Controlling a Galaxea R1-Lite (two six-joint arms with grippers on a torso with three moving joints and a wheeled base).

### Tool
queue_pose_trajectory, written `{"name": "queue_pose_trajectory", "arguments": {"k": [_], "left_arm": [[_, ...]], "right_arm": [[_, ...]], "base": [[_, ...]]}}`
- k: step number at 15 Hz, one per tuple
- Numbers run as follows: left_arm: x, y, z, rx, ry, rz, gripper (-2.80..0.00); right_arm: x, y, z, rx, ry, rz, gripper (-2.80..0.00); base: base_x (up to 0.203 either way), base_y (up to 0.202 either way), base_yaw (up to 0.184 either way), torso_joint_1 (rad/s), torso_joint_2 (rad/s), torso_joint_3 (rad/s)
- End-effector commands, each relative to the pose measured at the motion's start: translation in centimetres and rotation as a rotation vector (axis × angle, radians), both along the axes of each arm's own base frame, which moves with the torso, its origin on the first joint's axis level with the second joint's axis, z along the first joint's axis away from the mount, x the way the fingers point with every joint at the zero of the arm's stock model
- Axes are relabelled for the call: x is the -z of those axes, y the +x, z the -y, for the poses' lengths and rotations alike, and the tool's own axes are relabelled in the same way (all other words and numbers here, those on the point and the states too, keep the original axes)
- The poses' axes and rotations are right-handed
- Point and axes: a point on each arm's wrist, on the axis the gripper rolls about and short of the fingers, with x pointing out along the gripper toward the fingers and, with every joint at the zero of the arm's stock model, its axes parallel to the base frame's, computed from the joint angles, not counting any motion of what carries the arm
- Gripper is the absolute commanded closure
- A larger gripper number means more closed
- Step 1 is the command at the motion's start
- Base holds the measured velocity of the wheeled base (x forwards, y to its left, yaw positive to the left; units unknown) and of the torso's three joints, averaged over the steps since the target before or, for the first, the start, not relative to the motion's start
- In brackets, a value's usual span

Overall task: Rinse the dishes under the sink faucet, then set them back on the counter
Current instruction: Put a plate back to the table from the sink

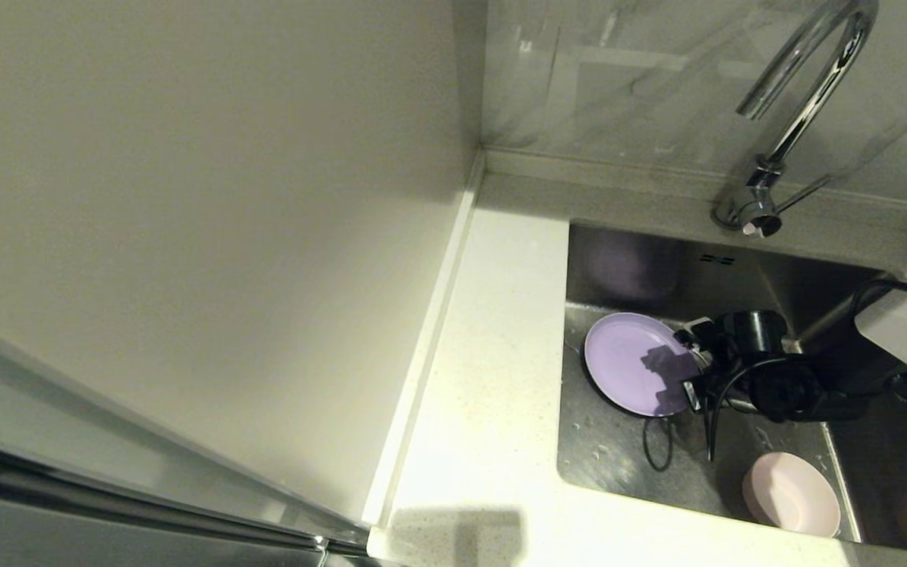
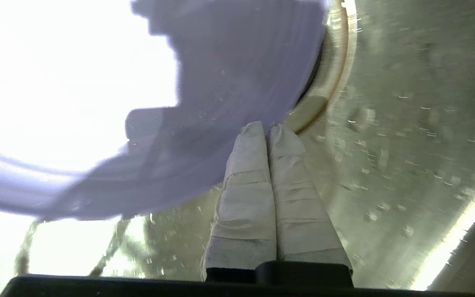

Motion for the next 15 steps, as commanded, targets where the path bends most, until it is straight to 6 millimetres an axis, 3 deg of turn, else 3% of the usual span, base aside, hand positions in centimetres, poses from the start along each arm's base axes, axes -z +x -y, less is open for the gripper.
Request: {"name": "queue_pose_trajectory", "arguments": {"k": [1, 8, 15], "left_arm": [[0.1, 0.0, 0.0, 0.000, 0.000, -0.002, 0.00], [0.1, 0.0, 0.0, 0.001, 0.000, -0.003, 0.00], [0.1, 0.0, 0.0, 0.001, 0.000, -0.003, 0.00]], "right_arm": [[-2.2, -0.8, 0.1, 0.003, -0.005, 0.045, 0.00], [-5.0, -3.3, 0.3, 0.014, -0.009, 0.075, 0.00], [-4.4, -3.4, 0.2, 0.011, -0.010, 0.083, 0.00]], "base": [[0.000, 0.000, 0.000, 0.000, 0.00, 0.000], [0.000, 0.000, 0.000, 0.000, 0.00, 0.000], [0.000, 0.000, 0.000, 0.000, 0.00, 0.000]]}}
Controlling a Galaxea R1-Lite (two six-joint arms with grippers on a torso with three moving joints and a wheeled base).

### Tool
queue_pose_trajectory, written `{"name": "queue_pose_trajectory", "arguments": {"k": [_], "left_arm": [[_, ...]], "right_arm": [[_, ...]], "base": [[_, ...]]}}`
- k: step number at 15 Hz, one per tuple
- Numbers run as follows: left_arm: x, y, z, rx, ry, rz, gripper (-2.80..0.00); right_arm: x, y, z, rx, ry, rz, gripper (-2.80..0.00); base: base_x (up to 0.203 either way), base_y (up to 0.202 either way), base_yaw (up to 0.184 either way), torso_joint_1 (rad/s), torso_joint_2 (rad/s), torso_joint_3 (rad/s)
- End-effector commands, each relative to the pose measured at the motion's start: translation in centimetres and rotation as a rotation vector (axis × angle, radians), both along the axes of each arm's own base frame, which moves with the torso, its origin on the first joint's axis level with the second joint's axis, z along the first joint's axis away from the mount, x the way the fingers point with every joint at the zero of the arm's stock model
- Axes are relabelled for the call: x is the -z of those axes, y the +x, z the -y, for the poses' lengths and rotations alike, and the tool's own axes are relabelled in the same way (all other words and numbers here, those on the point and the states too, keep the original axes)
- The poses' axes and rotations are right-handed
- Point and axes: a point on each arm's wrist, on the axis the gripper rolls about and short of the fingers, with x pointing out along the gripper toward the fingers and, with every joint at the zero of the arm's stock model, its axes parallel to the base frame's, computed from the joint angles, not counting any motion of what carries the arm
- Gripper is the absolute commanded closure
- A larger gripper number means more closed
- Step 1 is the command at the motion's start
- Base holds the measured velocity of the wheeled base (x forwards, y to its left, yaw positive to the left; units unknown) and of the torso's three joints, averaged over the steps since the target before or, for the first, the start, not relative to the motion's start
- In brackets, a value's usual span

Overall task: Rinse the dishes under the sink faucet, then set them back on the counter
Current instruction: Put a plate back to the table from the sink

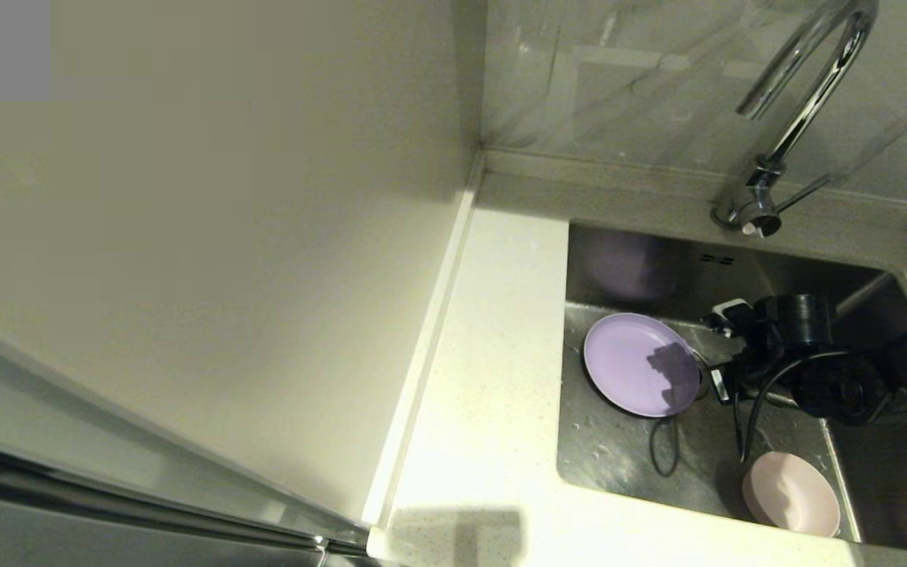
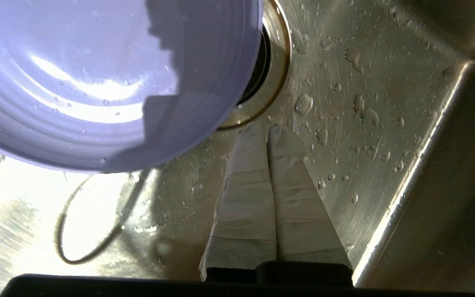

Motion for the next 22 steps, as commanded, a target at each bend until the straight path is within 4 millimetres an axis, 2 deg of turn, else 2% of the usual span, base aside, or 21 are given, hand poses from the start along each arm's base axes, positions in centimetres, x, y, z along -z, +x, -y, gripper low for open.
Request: {"name": "queue_pose_trajectory", "arguments": {"k": [1, 4, 7, 11, 13, 14, 17, 22], "left_arm": [[0.1, 0.0, 0.0, 0.001, 0.000, -0.003, 0.00], [0.1, 0.0, 0.0, -0.001, 0.000, -0.003, 0.00], [0.1, 0.0, 0.0, 0.001, 0.000, -0.002, 0.00], [0.1, 0.0, 0.0, -0.001, 0.000, -0.002, 0.00], [0.1, 0.0, 0.0, -0.001, 0.000, -0.003, 0.00], [0.1, 0.0, 0.0, -0.001, 0.000, -0.003, 0.00], [0.1, 0.0, 0.0, 0.001, 0.000, -0.003, 0.00], [0.1, 0.0, 0.0, 0.000, 0.000, -0.002, 0.00]], "right_arm": [[0.3, 0.4, -0.1, -0.003, 0.001, 0.000, 0.00], [1.7, 1.7, -0.2, -0.006, 0.017, -0.010, 0.00], [1.1, 2.5, -0.9, -0.071, 0.070, 0.045, 0.00], [-0.3, 3.7, -1.0, -0.059, 0.104, 0.116, 0.00], [-0.4, 4.0, -1.0, -0.073, 0.110, 0.123, 0.00], [0.0, 4.1, -1.0, -0.081, 0.108, 0.112, -2.80], [1.9, 5.1, -1.0, -0.094, 0.083, 0.079, -2.80], [2.0, 7.0, -0.9, -0.095, 0.068, 0.113, -2.80]], "base": [[0.000, 0.000, 0.000, 0.000, 0.00, 0.000], [0.000, 0.000, 0.000, 0.000, 0.00, 0.000], [0.000, 0.000, 0.000, 0.000, 0.00, 0.000], [0.000, 0.000, 0.000, 0.000, 0.00, 0.000], [0.000, 0.000, 0.000, 0.000, 0.00, 0.000], [0.000, 0.000, 0.000, 0.000, 0.00, 0.000], [0.000, 0.000, 0.000, 0.000, 0.00, 0.000], [0.000, 0.000, 0.000, 0.000, 0.00, 0.000]]}}
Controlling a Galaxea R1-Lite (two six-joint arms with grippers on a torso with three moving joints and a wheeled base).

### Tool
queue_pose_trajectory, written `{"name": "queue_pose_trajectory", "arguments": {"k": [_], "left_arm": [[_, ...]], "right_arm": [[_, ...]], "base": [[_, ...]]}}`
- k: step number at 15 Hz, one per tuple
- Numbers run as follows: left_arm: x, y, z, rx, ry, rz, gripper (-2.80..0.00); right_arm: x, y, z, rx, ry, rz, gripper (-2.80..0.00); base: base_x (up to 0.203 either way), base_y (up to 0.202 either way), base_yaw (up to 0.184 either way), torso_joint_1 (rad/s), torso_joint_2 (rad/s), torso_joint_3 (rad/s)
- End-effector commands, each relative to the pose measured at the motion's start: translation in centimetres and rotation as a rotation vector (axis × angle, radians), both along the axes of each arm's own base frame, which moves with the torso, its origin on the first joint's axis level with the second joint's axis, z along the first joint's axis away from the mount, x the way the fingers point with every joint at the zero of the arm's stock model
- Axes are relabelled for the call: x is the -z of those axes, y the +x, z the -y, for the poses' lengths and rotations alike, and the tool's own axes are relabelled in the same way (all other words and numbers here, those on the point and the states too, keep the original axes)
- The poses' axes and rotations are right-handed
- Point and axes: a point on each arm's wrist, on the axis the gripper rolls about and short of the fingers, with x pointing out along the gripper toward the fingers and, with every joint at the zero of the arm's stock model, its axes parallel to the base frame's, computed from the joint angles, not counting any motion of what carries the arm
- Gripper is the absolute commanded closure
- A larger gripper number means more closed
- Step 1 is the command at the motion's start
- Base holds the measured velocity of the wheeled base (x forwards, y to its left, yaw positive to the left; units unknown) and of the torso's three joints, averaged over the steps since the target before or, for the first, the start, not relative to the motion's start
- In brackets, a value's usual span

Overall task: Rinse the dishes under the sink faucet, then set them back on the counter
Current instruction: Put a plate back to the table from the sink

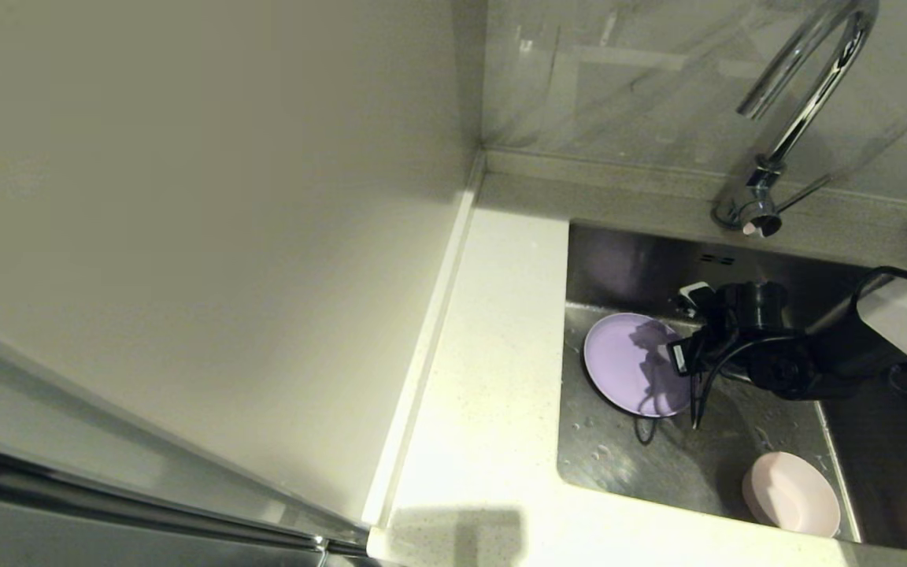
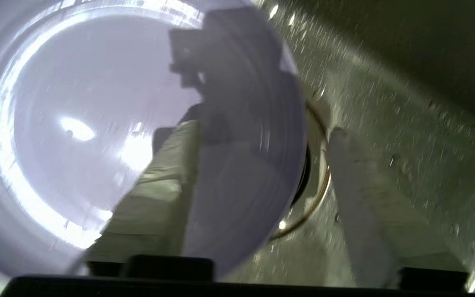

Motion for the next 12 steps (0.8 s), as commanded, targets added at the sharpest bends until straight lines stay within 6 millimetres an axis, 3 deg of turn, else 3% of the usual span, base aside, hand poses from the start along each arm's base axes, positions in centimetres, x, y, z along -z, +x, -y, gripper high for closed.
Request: {"name": "queue_pose_trajectory", "arguments": {"k": [1, 12], "left_arm": [[0.1, 0.0, 0.0, 0.000, -0.001, -0.002, 0.00], [0.1, 0.0, 0.0, 0.000, -0.001, -0.003, 0.00]], "right_arm": [[0.7, 1.1, 0.1, 0.005, -0.006, 0.011, -2.80], [2.4, 3.5, 0.6, 0.140, -0.085, 0.028, -2.80]], "base": [[0.000, 0.000, 0.000, 0.000, 0.00, 0.000], [0.000, 0.000, 0.000, 0.000, 0.00, 0.000]]}}
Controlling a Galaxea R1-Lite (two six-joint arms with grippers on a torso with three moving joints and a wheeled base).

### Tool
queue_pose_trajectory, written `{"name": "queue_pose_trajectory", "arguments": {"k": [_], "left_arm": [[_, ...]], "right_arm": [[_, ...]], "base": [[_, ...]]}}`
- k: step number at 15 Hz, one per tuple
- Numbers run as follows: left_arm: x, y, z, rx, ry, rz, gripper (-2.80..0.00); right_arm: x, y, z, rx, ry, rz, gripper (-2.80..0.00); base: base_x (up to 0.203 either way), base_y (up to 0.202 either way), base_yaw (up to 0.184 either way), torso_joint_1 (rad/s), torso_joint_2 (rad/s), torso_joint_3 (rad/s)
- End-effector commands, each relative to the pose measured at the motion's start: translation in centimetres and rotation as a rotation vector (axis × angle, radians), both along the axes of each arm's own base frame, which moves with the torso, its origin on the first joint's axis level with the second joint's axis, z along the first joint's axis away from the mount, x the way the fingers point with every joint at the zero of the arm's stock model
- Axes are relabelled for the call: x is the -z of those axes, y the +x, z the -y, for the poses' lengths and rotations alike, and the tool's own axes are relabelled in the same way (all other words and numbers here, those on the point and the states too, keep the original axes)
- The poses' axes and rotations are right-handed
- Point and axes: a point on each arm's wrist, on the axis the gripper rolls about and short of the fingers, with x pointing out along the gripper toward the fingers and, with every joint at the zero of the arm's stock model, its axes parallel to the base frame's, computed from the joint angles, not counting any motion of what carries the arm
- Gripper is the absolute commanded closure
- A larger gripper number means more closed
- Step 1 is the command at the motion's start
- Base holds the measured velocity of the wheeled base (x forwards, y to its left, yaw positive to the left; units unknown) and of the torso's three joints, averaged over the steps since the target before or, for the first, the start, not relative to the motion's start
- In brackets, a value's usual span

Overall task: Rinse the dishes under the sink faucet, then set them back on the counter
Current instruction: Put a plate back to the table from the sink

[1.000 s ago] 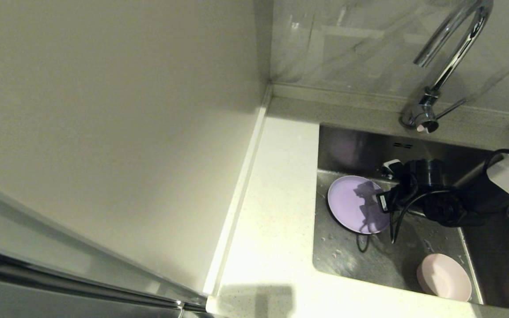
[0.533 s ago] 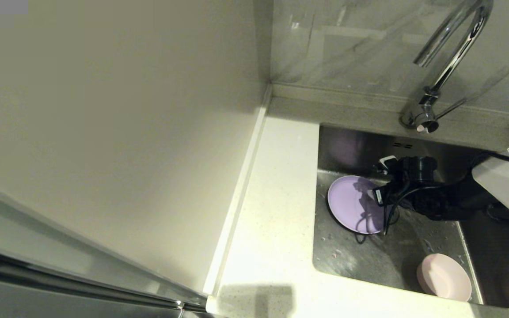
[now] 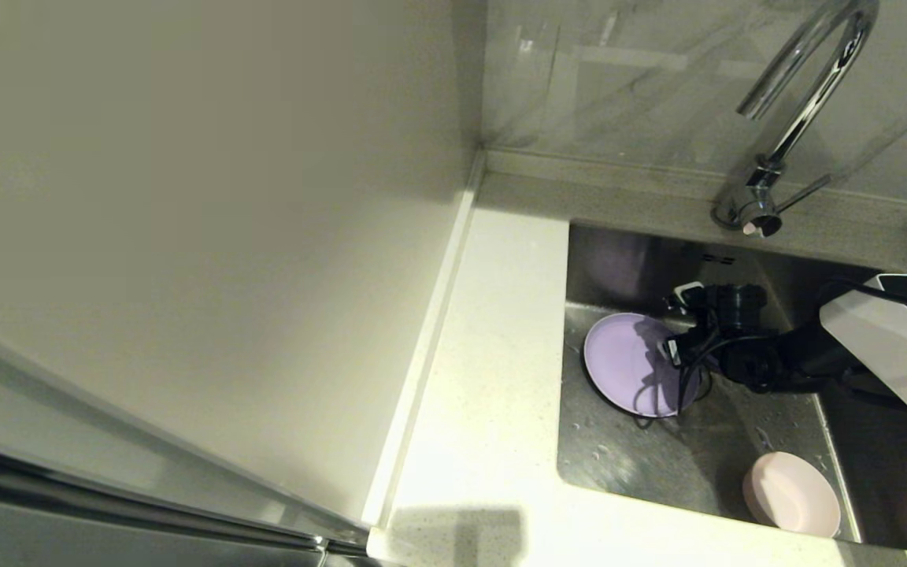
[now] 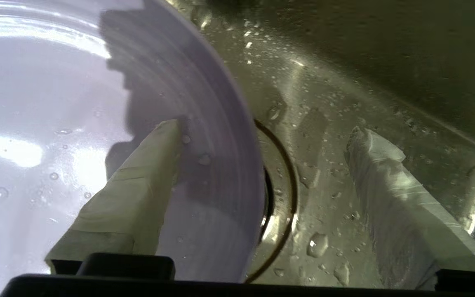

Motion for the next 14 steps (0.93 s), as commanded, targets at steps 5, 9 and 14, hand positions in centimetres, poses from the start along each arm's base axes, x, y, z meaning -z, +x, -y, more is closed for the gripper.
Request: {"name": "queue_pose_trajectory", "arguments": {"k": [5, 9, 14], "left_arm": [[0.1, 0.0, 0.0, -0.001, 0.000, -0.004, 0.00], [0.1, 0.0, 0.0, 0.000, 0.000, -0.004, 0.00], [0.1, 0.0, 0.0, 0.000, 0.000, -0.004, 0.00]], "right_arm": [[1.0, 0.1, 0.0, -0.001, -0.004, -0.019, -2.80], [1.4, -0.1, 0.0, -0.010, -0.020, -0.038, -2.80], [2.0, -0.7, 0.0, -0.024, -0.040, -0.067, 0.00]], "base": [[0.000, 0.000, 0.000, 0.000, 0.00, 0.000], [0.000, 0.000, 0.000, 0.000, 0.00, 0.000], [0.000, 0.000, 0.000, 0.000, 0.00, 0.000]]}}
